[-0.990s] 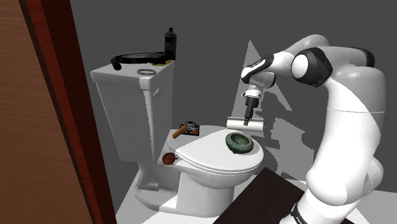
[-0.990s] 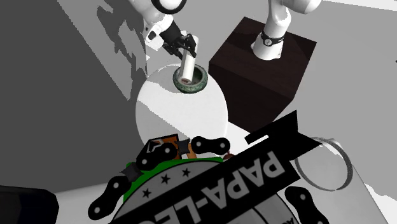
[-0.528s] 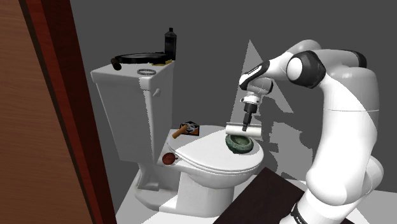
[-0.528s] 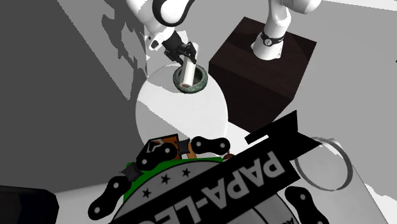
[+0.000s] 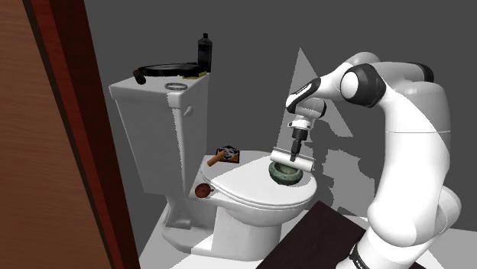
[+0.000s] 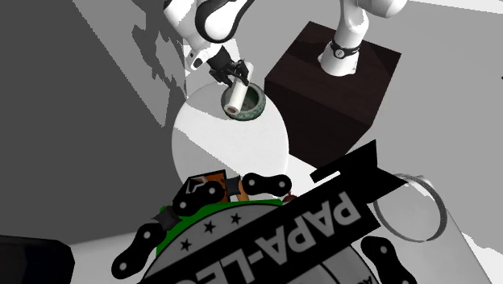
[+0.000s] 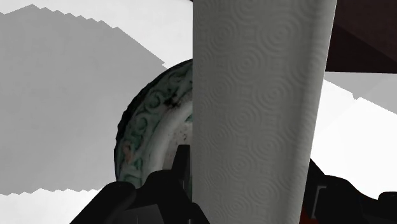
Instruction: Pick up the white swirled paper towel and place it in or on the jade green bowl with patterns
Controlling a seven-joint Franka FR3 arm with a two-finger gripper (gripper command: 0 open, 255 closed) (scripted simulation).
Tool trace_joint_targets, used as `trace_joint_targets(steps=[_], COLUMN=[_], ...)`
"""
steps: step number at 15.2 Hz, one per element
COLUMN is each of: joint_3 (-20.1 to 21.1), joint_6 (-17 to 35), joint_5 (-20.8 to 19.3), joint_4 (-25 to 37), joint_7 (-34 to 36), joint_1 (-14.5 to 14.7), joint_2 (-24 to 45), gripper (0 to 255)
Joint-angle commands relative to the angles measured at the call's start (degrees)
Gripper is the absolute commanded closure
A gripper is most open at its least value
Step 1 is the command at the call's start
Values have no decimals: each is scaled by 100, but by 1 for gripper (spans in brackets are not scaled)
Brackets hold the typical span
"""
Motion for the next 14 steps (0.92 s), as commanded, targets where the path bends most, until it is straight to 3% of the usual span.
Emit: trace_joint_targets(steps=[1,4,5,10,14], joint_3=[3,3,2,3,-66], joint_6=[8,8,5,8,-695], joint_5=[3,3,2,3,-101], joint_4=[-4,-4,-4,-4,708], joint_7=[-2,-2,-3,-2,74], joint_1=[1,2,1,2,-125], joint_2=[12,12,9,12,19], gripper=[255,255,0,0,0])
